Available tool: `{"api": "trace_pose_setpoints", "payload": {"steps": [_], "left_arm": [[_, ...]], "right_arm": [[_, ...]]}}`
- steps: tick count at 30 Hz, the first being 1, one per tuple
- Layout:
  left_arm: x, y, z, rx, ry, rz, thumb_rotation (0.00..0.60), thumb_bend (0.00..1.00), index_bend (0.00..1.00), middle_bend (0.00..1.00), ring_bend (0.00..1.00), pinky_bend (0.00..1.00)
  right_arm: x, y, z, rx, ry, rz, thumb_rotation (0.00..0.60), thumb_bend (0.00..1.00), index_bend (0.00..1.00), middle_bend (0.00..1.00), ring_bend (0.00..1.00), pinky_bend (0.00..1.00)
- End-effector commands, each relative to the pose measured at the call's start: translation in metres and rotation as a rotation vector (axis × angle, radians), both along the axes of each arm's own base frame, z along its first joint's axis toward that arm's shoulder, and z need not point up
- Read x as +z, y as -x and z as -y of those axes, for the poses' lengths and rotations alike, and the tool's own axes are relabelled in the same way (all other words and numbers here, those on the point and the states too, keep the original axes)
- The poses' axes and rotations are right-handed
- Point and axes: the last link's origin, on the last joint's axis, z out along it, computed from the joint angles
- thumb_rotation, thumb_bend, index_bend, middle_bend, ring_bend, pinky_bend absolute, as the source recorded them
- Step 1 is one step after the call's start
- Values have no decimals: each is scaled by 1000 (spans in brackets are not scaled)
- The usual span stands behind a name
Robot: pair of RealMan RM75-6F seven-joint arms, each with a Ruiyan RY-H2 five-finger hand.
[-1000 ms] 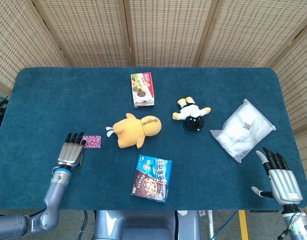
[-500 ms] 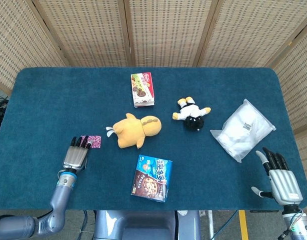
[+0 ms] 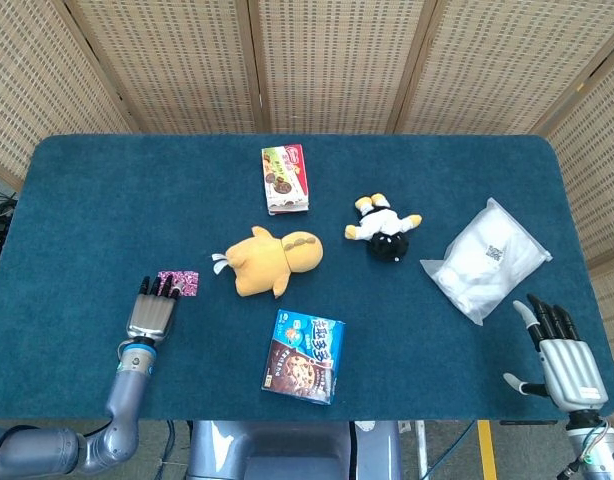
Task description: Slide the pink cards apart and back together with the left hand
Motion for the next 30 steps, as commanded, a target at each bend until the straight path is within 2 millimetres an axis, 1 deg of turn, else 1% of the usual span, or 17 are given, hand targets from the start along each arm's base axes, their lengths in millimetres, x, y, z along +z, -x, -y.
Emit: {"api": "trace_pose_setpoints", "payload": {"steps": [1,12,19,23,24,30], "left_arm": [[4,5,0,17,-5,-11,600,662,77,0,0,0],[17,40,6,79,-16,-31,600,667,77,0,0,0],[27,56,11,100,-28,-38,600,668,77,0,0,0],[34,70,17,114,-30,-58,600,668,77,0,0,0],[39,77,18,130,-38,-68,600,667,77,0,0,0],[57,86,17,136,-73,-47,600,667,77,0,0,0]], "right_arm": [[0,0,0,1,0,0,600,0,0,0,0,0],[2,0,0,12,9,5,600,0,0,0,0,0],[1,-1,0,14,6,2,600,0,0,0,0,0],[0,-1,-1,15,6,0,600,0,0,0,0,0],[0,-1,-1,16,6,-1,600,0,0,0,0,0],[0,-1,-1,15,6,-5,600,0,0,0,0,0]]}}
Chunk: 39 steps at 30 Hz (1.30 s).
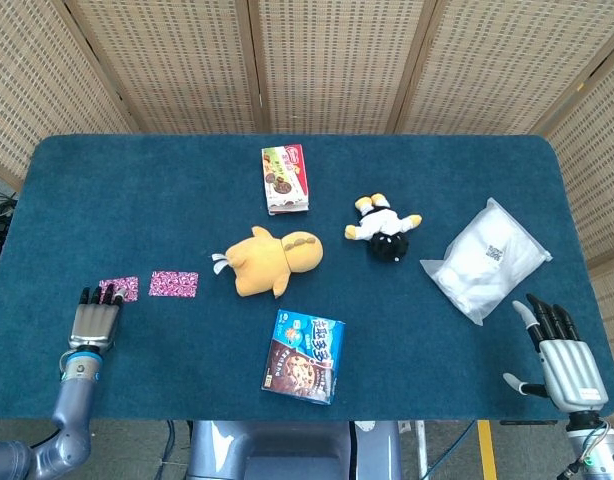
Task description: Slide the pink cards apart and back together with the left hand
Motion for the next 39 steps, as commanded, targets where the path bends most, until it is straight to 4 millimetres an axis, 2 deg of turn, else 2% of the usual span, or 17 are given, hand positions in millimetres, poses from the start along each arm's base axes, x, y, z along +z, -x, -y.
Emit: {"api": "trace_pose_setpoints", "payload": {"steps": [1,5,12,16,25,33,39], "left_arm": [[9,3,-2,-7,-22,18,600,667,77,0,0,0],[17,-6,-8,-34,-62,86,600,664,77,0,0,0],[23,-37,-16,-110,-76,169,600,664,77,0,0,0],[13,-53,-15,-125,-44,173,600,662,77,0,0,0],[-18,-76,-12,-120,24,154,600,664,77,0,0,0],[-30,-85,-27,-100,3,114,600,671,77,0,0,0],[-36,-88,-31,-89,10,105,600,671,77,0,0,0]], "right_arm": [[-1,0,0,1,0,-1,600,0,0,0,0,0],[-2,0,0,3,-2,-5,600,0,0,0,0,0],[-2,0,1,-3,2,-3,600,0,0,0,0,0],[-1,1,1,-3,3,0,600,0,0,0,0,0],[2,1,0,-6,4,14,600,0,0,0,0,0],[2,2,1,-12,-6,26,600,0,0,0,0,0],[3,4,2,-17,-5,32,600,0,0,0,0,0]]}}
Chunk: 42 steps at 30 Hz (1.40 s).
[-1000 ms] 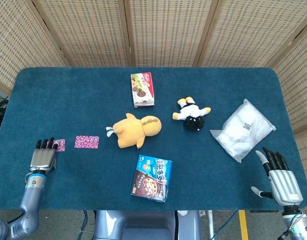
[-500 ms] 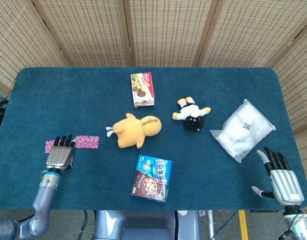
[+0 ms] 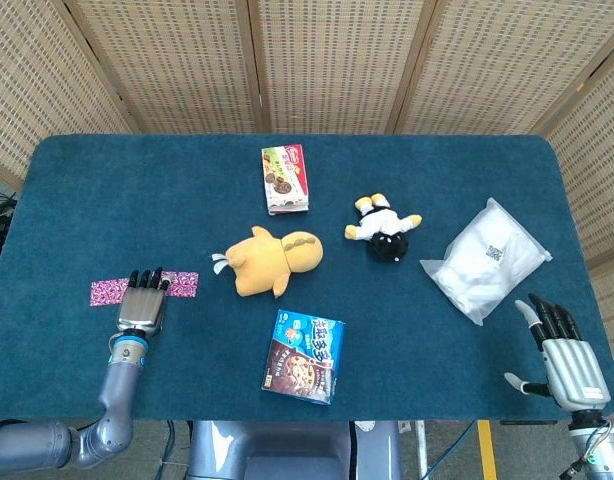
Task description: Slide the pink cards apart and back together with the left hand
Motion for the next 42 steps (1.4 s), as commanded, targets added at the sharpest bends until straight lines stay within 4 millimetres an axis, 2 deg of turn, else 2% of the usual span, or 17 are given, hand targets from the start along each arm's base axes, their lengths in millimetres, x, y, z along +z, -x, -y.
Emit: {"api": "trace_pose_setpoints", "payload": {"steps": [1,9,14,23,35,42], "left_arm": [[-3,-1,-1,0,9,-12,600,671,77,0,0,0],[-15,7,5,2,45,-49,600,674,77,0,0,0],[-16,12,11,13,56,-61,600,683,77,0,0,0],[-8,15,28,7,80,-54,600,685,77,0,0,0],[8,16,61,-7,101,-32,600,682,77,0,0,0],[9,13,69,-2,99,-6,600,682,77,0,0,0]], "right_arm": [[0,0,0,-1,0,0,600,0,0,0,0,0],[0,0,0,-2,0,-1,600,0,0,0,0,0],[0,0,0,-2,-2,-1,600,0,0,0,0,0],[0,-1,-1,1,-2,0,600,0,0,0,0,0],[-2,-2,-1,2,-8,-4,600,0,0,0,0,0],[-2,-2,-1,3,-7,-5,600,0,0,0,0,0]]}}
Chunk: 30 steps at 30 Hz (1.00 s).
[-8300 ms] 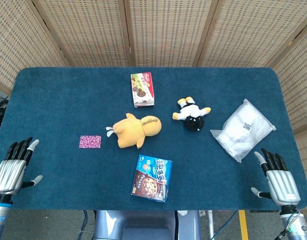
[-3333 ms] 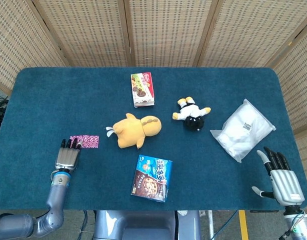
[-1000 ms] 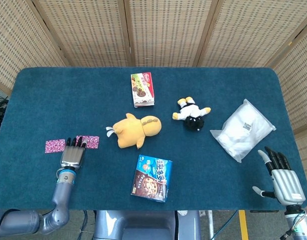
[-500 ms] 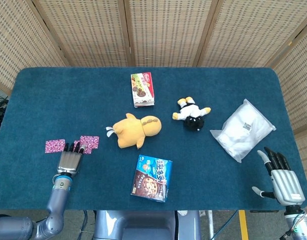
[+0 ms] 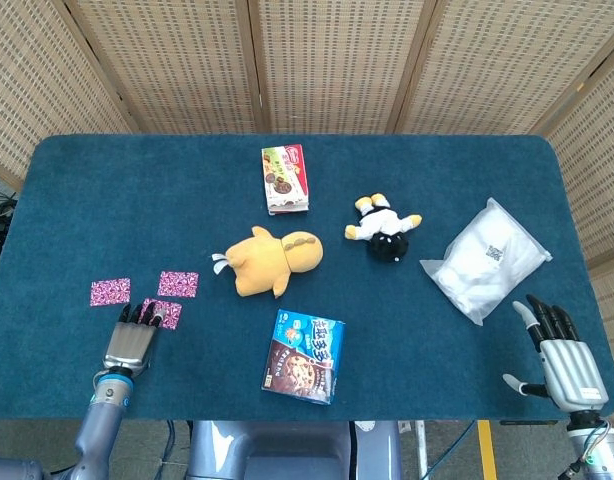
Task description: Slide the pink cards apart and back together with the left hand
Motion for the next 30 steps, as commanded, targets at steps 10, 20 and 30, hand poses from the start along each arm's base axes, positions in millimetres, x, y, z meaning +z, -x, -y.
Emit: {"api": "trace_pose_setpoints", "payload": {"steps": [10,20,30], "left_arm": [[17,-15,4,-29,-34,106,600,633,77,0,0,0],[47,-15,2,-94,-197,281,600,248,77,0,0,0],[71,-21,-34,-131,-265,305,600,216,125,0,0,0]], "right_arm": [[0,0,0,1,2,0,600,0,0,0,0,0],[-1,-1,-1,5,2,-8,600,0,0,0,0,0],[-5,-1,0,3,-6,-28,600,0,0,0,0,0]]}}
